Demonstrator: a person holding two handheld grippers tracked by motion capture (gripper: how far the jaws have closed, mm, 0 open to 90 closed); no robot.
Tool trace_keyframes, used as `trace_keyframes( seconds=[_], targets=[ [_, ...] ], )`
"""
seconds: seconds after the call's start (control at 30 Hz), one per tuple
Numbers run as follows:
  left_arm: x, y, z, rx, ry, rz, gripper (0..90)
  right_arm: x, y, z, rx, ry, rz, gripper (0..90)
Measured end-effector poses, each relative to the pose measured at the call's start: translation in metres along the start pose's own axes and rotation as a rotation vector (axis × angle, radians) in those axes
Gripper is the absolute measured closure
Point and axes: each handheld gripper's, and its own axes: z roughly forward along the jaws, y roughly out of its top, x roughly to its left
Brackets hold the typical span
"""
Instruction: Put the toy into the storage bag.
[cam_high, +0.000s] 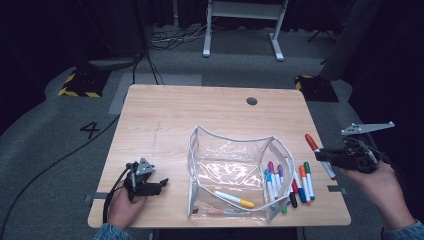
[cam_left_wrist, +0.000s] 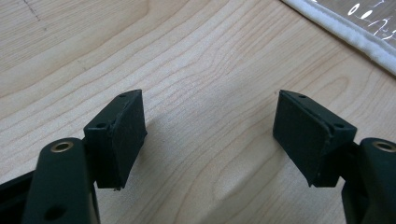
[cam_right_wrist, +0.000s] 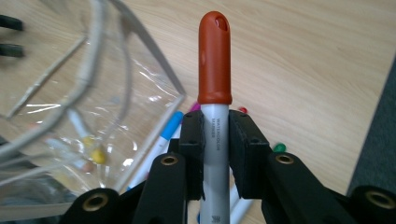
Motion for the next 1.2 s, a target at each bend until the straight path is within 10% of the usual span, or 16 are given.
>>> trace_keyframes(
  seconds=[0.63, 1.2],
  targets=[
    [0.000, 0.000, 0.000, -0.001, -0.001, -0.002, 25.5, 0.091, 0.046, -0.006, 0.007, 0.127, -0.248, 76.2],
    [0.000, 0.000, 0.000, 0.001, 0.002, 0.006, 25.5, 0.158, 0.066, 0.056, 0.188, 0.188, -0.468, 76.2]
  ],
)
